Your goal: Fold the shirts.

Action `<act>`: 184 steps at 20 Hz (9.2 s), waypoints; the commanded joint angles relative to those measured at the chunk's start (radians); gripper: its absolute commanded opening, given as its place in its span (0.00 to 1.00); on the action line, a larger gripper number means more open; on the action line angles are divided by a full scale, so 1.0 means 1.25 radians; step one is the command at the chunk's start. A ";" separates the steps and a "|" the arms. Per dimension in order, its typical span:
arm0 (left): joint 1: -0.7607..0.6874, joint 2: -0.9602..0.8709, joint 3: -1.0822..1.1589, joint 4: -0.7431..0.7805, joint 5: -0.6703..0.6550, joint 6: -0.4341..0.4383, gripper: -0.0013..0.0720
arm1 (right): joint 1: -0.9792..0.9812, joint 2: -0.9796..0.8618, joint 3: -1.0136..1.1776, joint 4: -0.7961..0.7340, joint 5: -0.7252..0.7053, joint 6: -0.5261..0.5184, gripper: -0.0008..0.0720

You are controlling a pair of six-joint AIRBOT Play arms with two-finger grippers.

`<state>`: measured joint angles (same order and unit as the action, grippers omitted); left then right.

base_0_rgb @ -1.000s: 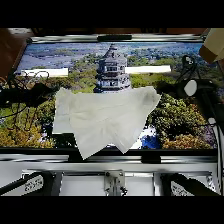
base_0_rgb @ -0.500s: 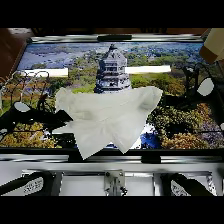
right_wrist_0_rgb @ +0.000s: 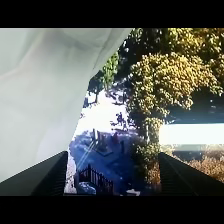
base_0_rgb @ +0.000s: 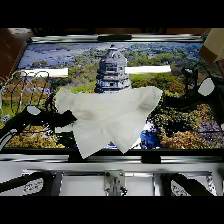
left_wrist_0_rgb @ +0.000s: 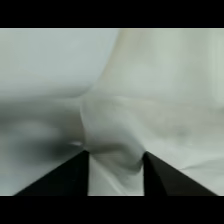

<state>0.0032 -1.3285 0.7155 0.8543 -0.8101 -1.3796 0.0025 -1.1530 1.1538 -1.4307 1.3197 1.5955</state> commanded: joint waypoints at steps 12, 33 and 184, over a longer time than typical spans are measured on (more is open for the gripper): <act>-0.011 0.044 0.085 0.008 -0.151 0.078 0.06 | 0.370 0.033 -0.290 0.151 -0.103 0.091 0.92; 0.063 0.157 0.352 0.010 -0.292 0.131 0.05 | 0.522 0.080 -0.084 -0.339 -0.111 0.120 0.07; 0.197 0.337 0.173 0.088 -0.127 -0.016 0.05 | 0.172 -0.451 0.042 0.517 -0.310 -0.169 0.56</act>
<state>0.2497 -0.9070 0.9325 0.9642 -0.9684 -1.3998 0.1925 -1.7111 1.2072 -0.7975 0.9798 1.3731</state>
